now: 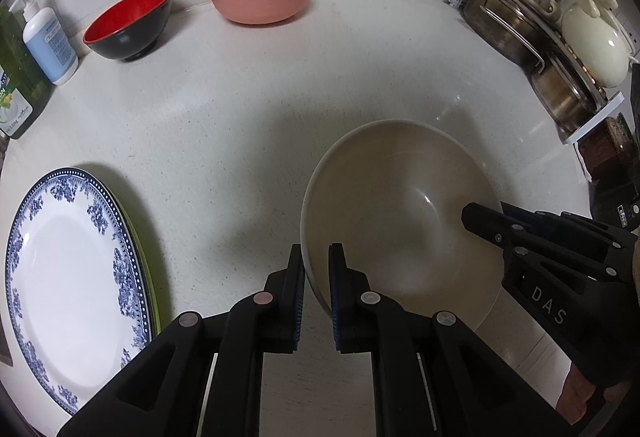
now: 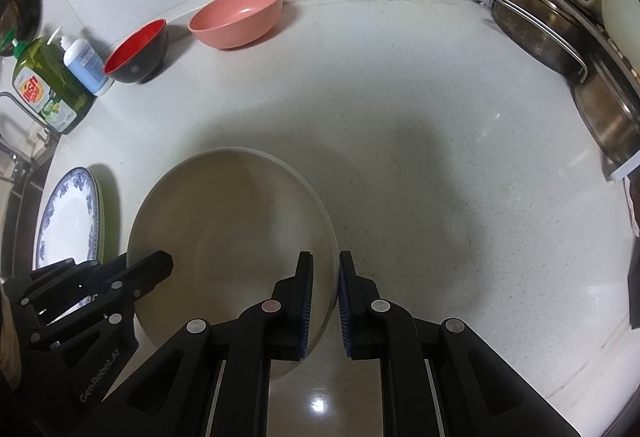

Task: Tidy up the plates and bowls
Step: 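Lift the white bowl with both grippers and carry it beside the plate stack, then lower the white bowl onto the counter and open both grippers, then move both open grippers toward the pink bowl by the wall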

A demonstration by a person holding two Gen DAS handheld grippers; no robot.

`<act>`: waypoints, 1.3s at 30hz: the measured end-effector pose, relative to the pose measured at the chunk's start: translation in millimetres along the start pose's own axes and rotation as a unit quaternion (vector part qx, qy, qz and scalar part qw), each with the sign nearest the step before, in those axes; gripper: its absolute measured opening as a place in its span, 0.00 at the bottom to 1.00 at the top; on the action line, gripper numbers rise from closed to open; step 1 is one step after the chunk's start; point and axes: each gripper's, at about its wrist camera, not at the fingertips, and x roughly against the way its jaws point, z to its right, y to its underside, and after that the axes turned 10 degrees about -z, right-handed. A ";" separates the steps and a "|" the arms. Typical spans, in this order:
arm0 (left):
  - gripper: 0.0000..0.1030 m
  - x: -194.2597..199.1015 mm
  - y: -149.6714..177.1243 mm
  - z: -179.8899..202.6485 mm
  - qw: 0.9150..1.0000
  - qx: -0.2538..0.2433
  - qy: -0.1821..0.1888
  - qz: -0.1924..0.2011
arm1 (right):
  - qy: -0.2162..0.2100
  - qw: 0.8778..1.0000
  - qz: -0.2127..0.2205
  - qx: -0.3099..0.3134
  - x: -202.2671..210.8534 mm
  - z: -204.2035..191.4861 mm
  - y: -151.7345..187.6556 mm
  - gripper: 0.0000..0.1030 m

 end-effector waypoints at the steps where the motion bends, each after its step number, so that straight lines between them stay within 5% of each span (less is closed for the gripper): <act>1: 0.12 -0.4 0.1 0.2 1.000 0.000 0.000 0.000 | 0.000 1.000 -0.001 0.000 -1.0 0.1 0.4 0.13; 11: 0.15 -0.8 -1.5 -3.8 1.000 0.012 0.002 0.000 | -0.004 1.000 -0.002 0.003 -3.7 2.0 0.1 0.14; 13: 0.23 2.2 -1.8 -4.4 1.000 0.011 -0.008 0.010 | -0.006 1.000 -0.002 0.004 -3.7 2.1 0.3 0.15; 17: 0.48 14.5 -1.7 -7.5 0.999 0.010 -0.029 0.041 | -0.004 1.000 0.003 0.003 -0.8 3.9 0.6 0.38; 22: 0.61 36.2 -6.8 -18.2 0.996 0.003 -0.045 0.078 | 0.010 0.999 0.038 -0.002 19.3 4.3 1.2 0.38; 25: 0.66 51.4 -13.1 -26.4 0.994 -0.003 -0.050 0.097 | 0.012 0.998 0.066 -0.007 36.7 2.4 -1.3 0.49; 39: 0.67 93.8 -62.6 -55.7 0.986 -0.039 -0.068 0.146 | 0.012 0.992 0.124 0.008 72.0 -32.8 -38.3 0.50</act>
